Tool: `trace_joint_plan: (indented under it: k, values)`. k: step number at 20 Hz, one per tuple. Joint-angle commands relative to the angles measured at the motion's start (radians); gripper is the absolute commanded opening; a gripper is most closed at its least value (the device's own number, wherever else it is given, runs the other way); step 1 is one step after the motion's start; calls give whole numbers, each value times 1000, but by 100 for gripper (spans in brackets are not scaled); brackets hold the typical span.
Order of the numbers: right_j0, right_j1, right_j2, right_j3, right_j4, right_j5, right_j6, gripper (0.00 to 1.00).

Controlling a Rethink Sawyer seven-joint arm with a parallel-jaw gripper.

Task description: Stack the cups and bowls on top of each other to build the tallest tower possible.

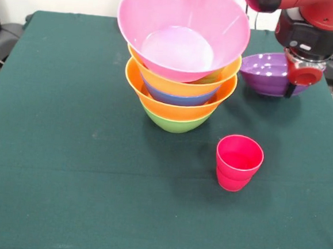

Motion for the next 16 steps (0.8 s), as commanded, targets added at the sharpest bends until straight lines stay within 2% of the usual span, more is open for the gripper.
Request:
trace_joint_plan:
  k: [1,6,11,16]
  values:
    - [32,-32,77,84,92,-99,277,0]
    - [24,-44,92,73,120,-134,261,0]
    - [-8,-78,156,92,198,-198,284,0]
    - [-11,-110,170,82,244,-238,298,0]
